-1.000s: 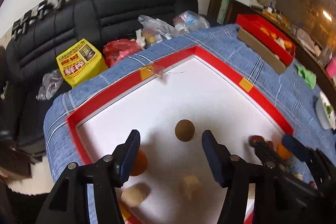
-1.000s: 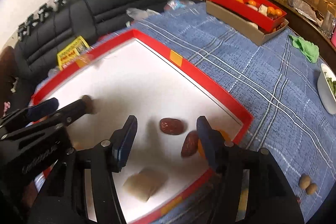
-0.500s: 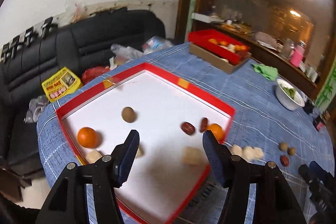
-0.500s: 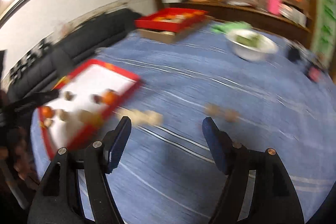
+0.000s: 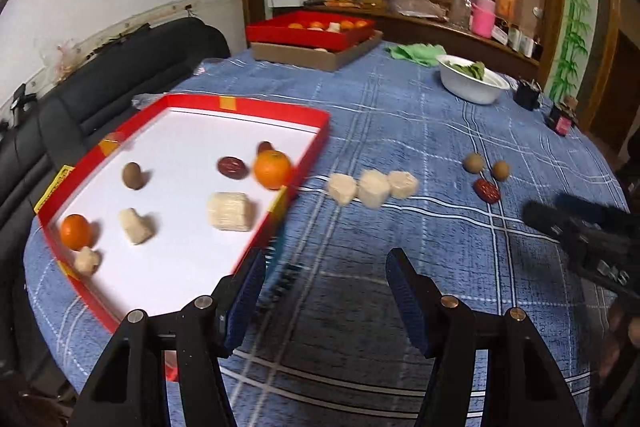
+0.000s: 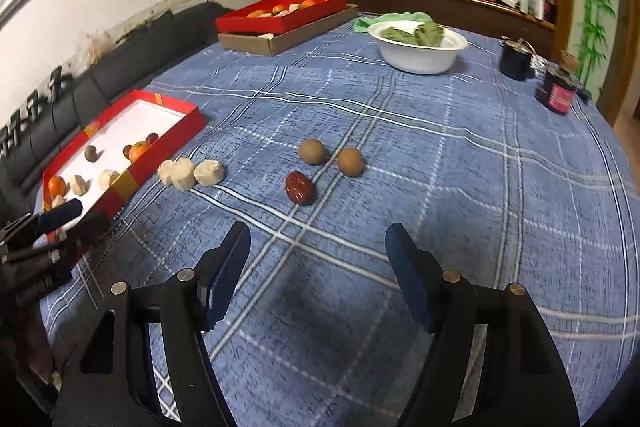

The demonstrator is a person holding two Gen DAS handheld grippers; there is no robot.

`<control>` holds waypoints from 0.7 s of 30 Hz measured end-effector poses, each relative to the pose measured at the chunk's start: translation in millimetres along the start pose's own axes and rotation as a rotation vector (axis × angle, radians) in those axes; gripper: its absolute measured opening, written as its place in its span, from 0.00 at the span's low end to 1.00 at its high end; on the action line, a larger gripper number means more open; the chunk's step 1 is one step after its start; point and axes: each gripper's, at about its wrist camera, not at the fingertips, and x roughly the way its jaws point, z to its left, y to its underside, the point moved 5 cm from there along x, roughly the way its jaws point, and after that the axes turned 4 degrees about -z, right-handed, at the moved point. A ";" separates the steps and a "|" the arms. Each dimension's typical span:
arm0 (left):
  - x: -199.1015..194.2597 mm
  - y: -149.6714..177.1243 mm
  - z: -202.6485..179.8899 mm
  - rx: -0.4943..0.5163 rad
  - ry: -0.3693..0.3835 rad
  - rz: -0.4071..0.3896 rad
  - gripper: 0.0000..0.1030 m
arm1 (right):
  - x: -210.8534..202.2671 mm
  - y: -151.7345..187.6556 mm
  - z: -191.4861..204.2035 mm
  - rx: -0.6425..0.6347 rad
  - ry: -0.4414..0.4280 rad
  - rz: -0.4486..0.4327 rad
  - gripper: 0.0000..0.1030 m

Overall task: Organize fruits
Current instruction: 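Move both tools back toward the items on the tablecloth, then grasp a red date with the right tool while the left tool grasps a tan rough ball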

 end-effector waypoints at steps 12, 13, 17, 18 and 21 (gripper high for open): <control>26.4 -6.6 -5.2 0.002 0.022 0.060 0.59 | 58.4 -13.3 11.6 -0.064 0.000 0.101 0.18; 31.5 -8.7 -7.3 -0.001 0.027 0.070 0.59 | 56.8 -13.3 11.7 -0.064 -0.002 0.095 0.18; 53.5 -22.4 -12.7 -0.031 0.014 0.088 0.59 | 54.8 -14.4 5.2 -0.031 -0.019 0.079 0.18; 57.9 -24.4 -13.9 -0.038 0.011 0.099 0.59 | 54.0 -14.3 3.7 -0.024 -0.026 0.076 0.18; 69.6 -31.2 -21.6 -0.030 0.010 0.113 0.55 | 54.0 -15.5 3.9 -0.018 -0.045 0.070 0.18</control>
